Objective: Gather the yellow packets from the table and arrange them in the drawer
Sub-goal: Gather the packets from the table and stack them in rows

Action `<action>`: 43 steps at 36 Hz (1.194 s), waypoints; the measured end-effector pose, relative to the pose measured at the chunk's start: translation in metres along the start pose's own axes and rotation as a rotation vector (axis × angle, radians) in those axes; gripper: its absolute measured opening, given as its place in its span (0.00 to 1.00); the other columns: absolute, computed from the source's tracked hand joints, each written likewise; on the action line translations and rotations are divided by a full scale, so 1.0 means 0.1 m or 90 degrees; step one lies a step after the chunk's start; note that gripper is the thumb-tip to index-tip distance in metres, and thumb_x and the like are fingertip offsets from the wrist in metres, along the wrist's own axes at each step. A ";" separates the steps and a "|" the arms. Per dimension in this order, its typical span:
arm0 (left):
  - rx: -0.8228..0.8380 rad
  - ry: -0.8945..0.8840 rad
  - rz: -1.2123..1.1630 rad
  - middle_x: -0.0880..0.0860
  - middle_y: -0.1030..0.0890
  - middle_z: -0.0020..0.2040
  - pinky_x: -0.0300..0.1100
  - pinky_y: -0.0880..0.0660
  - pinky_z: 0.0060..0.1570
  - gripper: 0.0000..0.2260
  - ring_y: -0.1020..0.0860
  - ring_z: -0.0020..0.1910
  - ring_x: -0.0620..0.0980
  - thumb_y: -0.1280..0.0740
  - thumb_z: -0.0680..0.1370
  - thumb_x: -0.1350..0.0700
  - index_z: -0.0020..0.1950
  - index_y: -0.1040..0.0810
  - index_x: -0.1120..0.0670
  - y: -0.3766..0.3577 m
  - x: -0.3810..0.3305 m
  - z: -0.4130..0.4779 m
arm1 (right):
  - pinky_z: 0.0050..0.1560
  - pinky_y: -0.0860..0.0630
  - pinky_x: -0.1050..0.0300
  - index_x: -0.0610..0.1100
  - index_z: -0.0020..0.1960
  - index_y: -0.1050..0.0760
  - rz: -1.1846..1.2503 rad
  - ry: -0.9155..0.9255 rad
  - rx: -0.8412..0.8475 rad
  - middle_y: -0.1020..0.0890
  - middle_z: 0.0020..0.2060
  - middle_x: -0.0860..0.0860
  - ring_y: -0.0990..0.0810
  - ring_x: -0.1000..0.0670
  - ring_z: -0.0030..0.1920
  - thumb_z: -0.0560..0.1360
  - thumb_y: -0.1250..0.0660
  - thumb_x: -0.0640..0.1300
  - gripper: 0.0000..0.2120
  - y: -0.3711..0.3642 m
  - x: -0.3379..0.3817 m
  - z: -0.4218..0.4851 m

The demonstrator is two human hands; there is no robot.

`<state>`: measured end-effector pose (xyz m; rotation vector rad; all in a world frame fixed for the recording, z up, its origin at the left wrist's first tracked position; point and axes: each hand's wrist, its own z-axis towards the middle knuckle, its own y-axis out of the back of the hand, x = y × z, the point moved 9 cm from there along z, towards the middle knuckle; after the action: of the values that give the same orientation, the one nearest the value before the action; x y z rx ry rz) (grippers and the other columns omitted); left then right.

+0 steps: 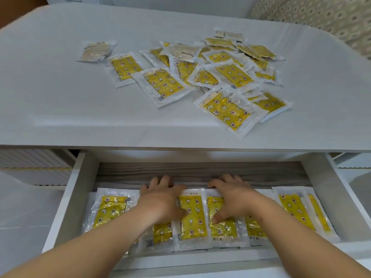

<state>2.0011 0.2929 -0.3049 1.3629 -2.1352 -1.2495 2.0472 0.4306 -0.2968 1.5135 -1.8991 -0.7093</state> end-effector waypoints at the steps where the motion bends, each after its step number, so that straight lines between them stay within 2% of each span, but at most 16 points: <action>1: 0.005 0.002 -0.001 0.49 0.42 0.72 0.52 0.44 0.67 0.30 0.45 0.71 0.55 0.38 0.73 0.35 0.73 0.46 0.36 -0.01 0.00 -0.01 | 0.70 0.41 0.49 0.56 0.74 0.46 0.001 0.004 0.000 0.40 0.72 0.51 0.43 0.45 0.72 0.66 0.26 0.58 0.44 0.00 0.01 0.00; 4: 0.028 -0.012 0.017 0.50 0.42 0.71 0.53 0.43 0.67 0.34 0.45 0.71 0.55 0.38 0.72 0.33 0.73 0.49 0.35 -0.04 -0.02 -0.02 | 0.70 0.41 0.50 0.55 0.75 0.48 -0.012 0.023 -0.002 0.39 0.73 0.52 0.43 0.46 0.72 0.68 0.26 0.53 0.44 0.00 0.05 -0.01; 9: 0.034 -0.043 0.044 0.51 0.41 0.71 0.53 0.42 0.68 0.34 0.44 0.71 0.55 0.37 0.73 0.36 0.74 0.51 0.35 -0.03 -0.05 -0.04 | 0.69 0.41 0.52 0.56 0.74 0.43 -0.005 0.048 -0.014 0.36 0.70 0.53 0.41 0.47 0.71 0.70 0.27 0.48 0.38 0.02 0.08 -0.01; 12: 0.028 -0.020 0.031 0.50 0.42 0.73 0.51 0.42 0.68 0.33 0.44 0.72 0.55 0.39 0.74 0.35 0.74 0.51 0.36 0.01 0.03 -0.04 | 0.70 0.43 0.49 0.59 0.72 0.42 0.026 0.028 -0.031 0.38 0.71 0.54 0.42 0.46 0.71 0.68 0.27 0.51 0.38 0.05 0.00 -0.01; 15: 0.019 0.019 0.025 0.50 0.43 0.74 0.51 0.41 0.68 0.32 0.44 0.73 0.54 0.41 0.74 0.34 0.74 0.46 0.41 0.05 0.15 -0.05 | 0.70 0.43 0.47 0.58 0.72 0.42 0.034 -0.028 -0.038 0.39 0.71 0.51 0.42 0.46 0.72 0.67 0.27 0.57 0.39 0.05 -0.14 -0.02; 19: 0.043 0.022 0.031 0.50 0.40 0.72 0.51 0.35 0.65 0.29 0.41 0.71 0.54 0.39 0.74 0.36 0.72 0.42 0.42 0.03 0.17 -0.07 | 0.66 0.38 0.50 0.54 0.70 0.40 0.021 -0.058 -0.003 0.34 0.67 0.50 0.38 0.46 0.68 0.66 0.27 0.57 0.37 -0.03 -0.19 -0.01; 22: 0.053 0.027 0.024 0.50 0.40 0.72 0.52 0.34 0.65 0.28 0.42 0.71 0.55 0.38 0.75 0.37 0.71 0.42 0.40 0.03 0.17 -0.06 | 0.62 0.34 0.53 0.53 0.69 0.39 0.033 -0.054 0.020 0.32 0.65 0.50 0.35 0.46 0.66 0.67 0.26 0.56 0.36 -0.07 -0.17 -0.02; 26: 0.038 0.022 0.030 0.51 0.41 0.73 0.54 0.40 0.67 0.30 0.44 0.72 0.55 0.39 0.75 0.36 0.73 0.45 0.40 0.04 0.11 -0.06 | 0.67 0.40 0.51 0.56 0.70 0.40 0.038 -0.045 -0.024 0.36 0.68 0.50 0.39 0.46 0.69 0.67 0.28 0.59 0.36 0.00 -0.16 -0.01; 29: 0.051 0.007 0.038 0.50 0.44 0.74 0.55 0.39 0.67 0.32 0.46 0.73 0.56 0.39 0.75 0.37 0.74 0.49 0.40 0.02 0.07 -0.06 | 0.68 0.42 0.51 0.58 0.71 0.40 0.048 -0.010 -0.038 0.38 0.70 0.52 0.42 0.46 0.71 0.68 0.29 0.59 0.35 0.03 -0.07 -0.03; 35: 0.072 -0.002 0.067 0.52 0.44 0.74 0.55 0.39 0.68 0.32 0.46 0.73 0.56 0.38 0.75 0.38 0.75 0.50 0.39 -0.01 0.08 -0.07 | 0.64 0.38 0.54 0.55 0.65 0.34 0.039 0.023 -0.005 0.32 0.64 0.52 0.36 0.48 0.66 0.69 0.28 0.55 0.28 -0.03 0.07 -0.02; 39: 0.057 -0.017 0.079 0.52 0.43 0.73 0.55 0.43 0.69 0.32 0.45 0.73 0.55 0.39 0.76 0.38 0.75 0.51 0.41 0.03 0.04 -0.08 | 0.66 0.40 0.52 0.56 0.69 0.39 0.040 0.022 -0.020 0.36 0.67 0.50 0.40 0.47 0.68 0.68 0.28 0.56 0.33 -0.01 0.07 -0.01; 43: 0.016 -0.013 0.035 0.51 0.44 0.75 0.52 0.42 0.69 0.33 0.45 0.73 0.55 0.39 0.76 0.38 0.76 0.52 0.42 0.12 0.06 -0.07 | 0.69 0.44 0.51 0.56 0.69 0.38 0.060 0.011 -0.053 0.39 0.70 0.51 0.43 0.46 0.71 0.72 0.33 0.58 0.29 0.07 0.08 -0.02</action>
<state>1.9957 0.2859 -0.2920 1.2981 -2.1938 -1.2251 2.0427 0.4246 -0.2896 1.3658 -1.8910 -0.7223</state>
